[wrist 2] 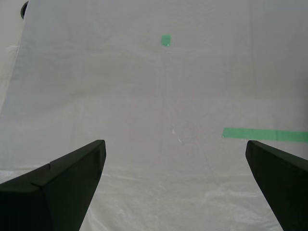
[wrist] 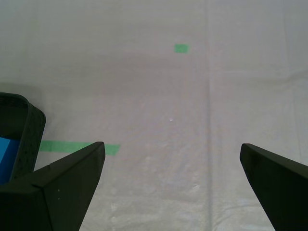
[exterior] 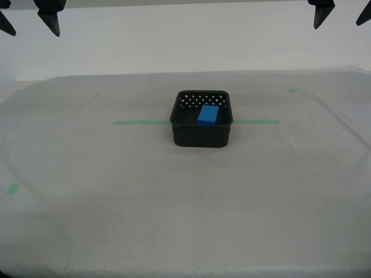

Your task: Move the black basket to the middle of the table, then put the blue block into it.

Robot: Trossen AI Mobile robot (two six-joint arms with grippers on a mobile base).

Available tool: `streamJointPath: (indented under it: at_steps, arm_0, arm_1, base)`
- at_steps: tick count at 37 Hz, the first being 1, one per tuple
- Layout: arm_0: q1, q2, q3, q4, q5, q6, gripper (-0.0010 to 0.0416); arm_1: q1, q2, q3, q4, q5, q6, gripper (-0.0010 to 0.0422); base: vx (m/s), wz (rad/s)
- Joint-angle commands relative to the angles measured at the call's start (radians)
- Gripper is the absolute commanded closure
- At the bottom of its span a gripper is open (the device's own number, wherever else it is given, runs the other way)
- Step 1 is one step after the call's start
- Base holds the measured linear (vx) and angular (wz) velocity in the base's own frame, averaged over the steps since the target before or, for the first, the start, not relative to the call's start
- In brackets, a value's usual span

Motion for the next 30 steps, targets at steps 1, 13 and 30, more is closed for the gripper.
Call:
streamJointPath:
  at_steps: [1,13,30]
  arm_0:
    - [0.0,-0.001,0.0,0.001,-0.001,-0.001,0.0012]
    - [0.0,-0.001,0.0,0.001,-0.001,0.0,0.0012]
    - [0.0,-0.001,0.0,0.001,-0.001,-0.001,0.0012]
  arm_1:
    - [0.0,0.0,0.0,0.0,-0.001,0.005,0.0012]
    - [-0.001,0.0,0.0,0.0,-0.001,0.005,0.0012]
    - [-0.001,0.0,0.0,0.0,-0.002,0.005,0.0012]
  base:
    - [0.0,0.0]
    - [0.0,0.0]
    - [0.0,0.0]
